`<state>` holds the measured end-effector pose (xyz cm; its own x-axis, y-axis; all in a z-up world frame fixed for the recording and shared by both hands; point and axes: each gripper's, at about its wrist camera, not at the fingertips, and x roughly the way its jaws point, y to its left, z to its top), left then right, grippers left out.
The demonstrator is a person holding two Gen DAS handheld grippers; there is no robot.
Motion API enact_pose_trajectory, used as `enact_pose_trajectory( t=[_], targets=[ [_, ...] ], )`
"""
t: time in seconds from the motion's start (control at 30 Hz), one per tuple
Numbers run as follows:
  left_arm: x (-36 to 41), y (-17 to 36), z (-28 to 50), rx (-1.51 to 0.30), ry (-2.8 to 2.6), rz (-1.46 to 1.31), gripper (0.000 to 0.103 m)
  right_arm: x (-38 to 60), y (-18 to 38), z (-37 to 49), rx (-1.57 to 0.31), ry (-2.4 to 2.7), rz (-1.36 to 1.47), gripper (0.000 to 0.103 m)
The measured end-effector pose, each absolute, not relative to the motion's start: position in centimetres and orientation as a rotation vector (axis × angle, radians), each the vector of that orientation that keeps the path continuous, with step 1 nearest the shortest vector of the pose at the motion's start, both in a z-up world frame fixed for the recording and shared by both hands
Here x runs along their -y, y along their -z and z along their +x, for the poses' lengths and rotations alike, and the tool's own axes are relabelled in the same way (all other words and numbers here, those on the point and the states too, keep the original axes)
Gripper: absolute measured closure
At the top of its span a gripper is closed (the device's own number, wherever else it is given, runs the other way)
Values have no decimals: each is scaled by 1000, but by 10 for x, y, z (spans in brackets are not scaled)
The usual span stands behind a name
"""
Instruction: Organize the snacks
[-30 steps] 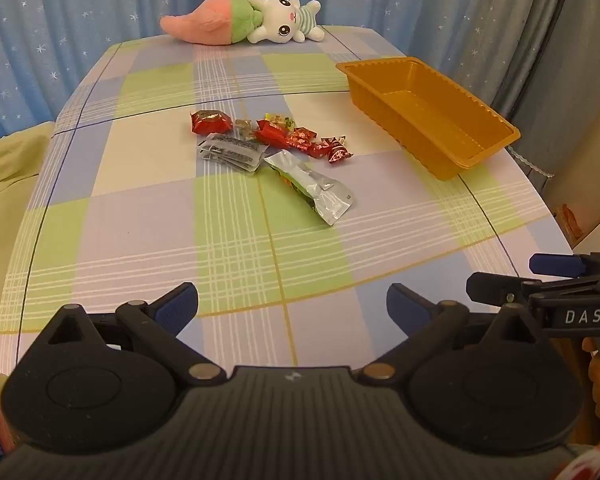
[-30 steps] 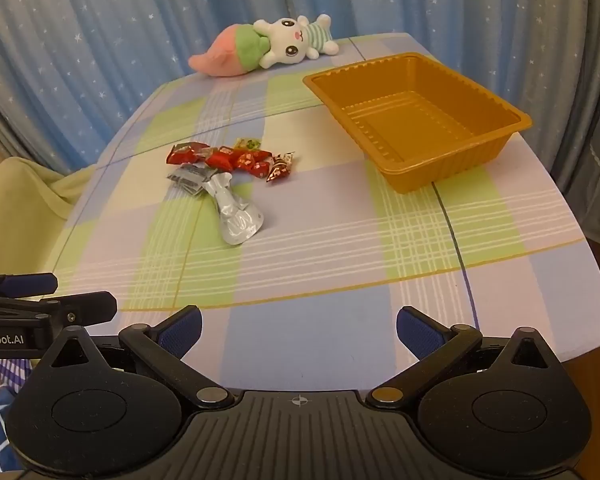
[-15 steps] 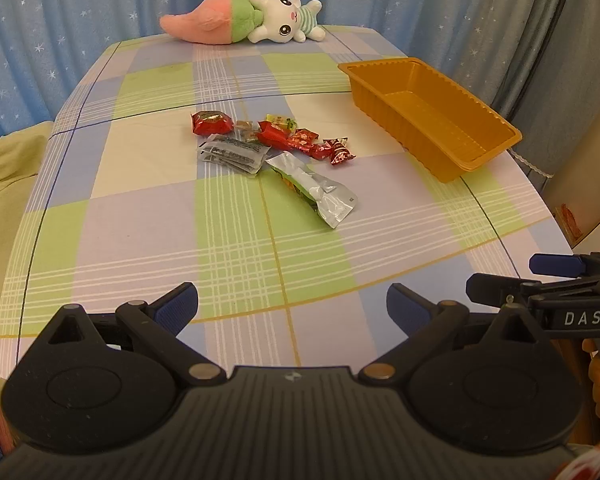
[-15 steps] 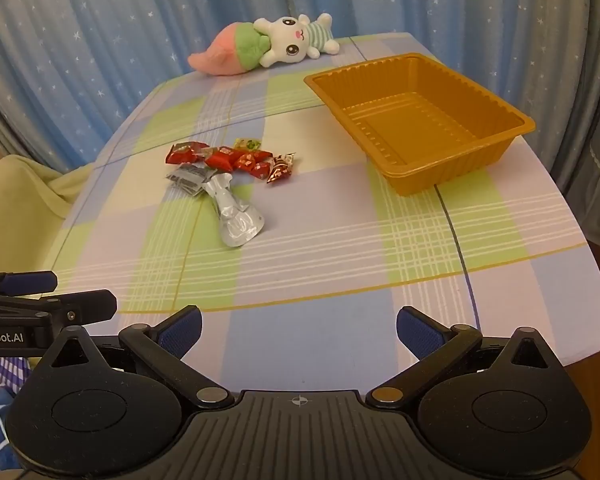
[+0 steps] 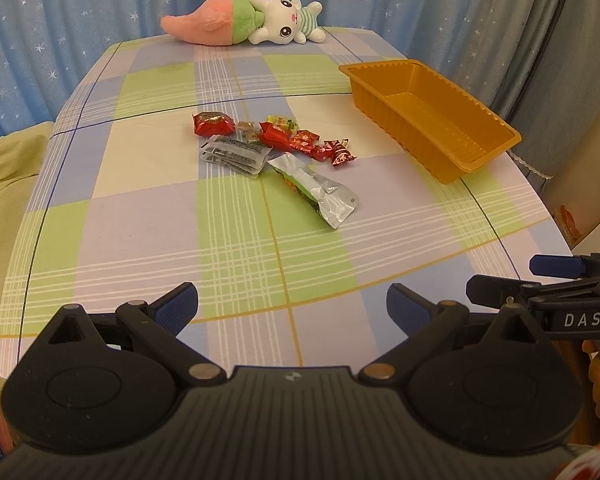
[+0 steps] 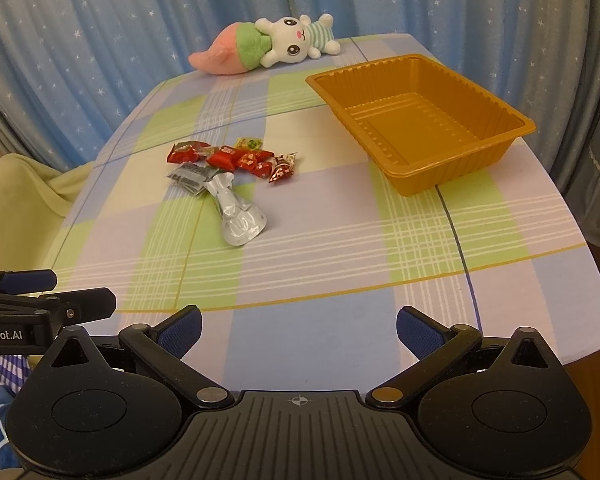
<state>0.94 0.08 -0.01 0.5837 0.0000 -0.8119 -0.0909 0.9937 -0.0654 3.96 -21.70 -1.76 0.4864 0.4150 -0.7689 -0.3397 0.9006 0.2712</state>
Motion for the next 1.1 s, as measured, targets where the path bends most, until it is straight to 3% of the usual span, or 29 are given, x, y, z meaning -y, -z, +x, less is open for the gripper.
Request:
enact_pose_trajectory(
  t=[1.1],
  targets=[
    [-5,-4,-1,-939,-51,-110,2,216,14,37,-953,-456,78,0]
  ],
)
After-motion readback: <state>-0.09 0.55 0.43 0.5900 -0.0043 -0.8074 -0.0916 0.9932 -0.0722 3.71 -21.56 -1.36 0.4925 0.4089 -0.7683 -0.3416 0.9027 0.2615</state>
